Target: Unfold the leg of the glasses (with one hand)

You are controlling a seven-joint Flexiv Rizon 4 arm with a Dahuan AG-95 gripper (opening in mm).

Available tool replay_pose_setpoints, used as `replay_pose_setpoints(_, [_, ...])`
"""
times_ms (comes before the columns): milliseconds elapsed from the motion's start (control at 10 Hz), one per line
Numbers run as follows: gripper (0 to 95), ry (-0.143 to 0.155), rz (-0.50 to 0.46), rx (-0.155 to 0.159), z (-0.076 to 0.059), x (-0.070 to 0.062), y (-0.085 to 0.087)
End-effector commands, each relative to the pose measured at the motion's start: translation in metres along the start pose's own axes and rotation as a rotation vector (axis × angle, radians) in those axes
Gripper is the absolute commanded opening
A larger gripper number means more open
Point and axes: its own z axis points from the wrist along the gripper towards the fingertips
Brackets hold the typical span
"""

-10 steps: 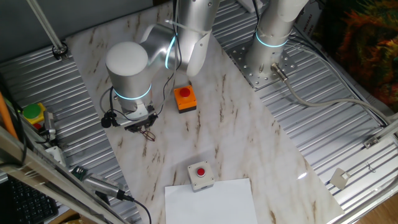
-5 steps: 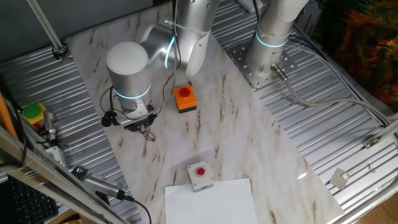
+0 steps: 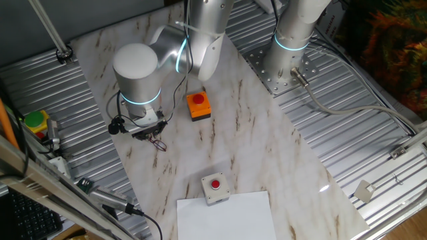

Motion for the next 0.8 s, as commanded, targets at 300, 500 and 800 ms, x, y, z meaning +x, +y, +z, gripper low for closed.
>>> replay_pose_setpoints(300, [19.0, 0.019, -0.004, 0.001, 0.002, -0.0005, -0.0005])
replay_pose_setpoints(500, [19.0, 0.026, -0.015, 0.004, 0.0068, -0.0002, -0.0003])
replay_pose_setpoints(800, [19.0, 0.048, -0.021, 0.006, 0.0099, 0.0002, -0.0001])
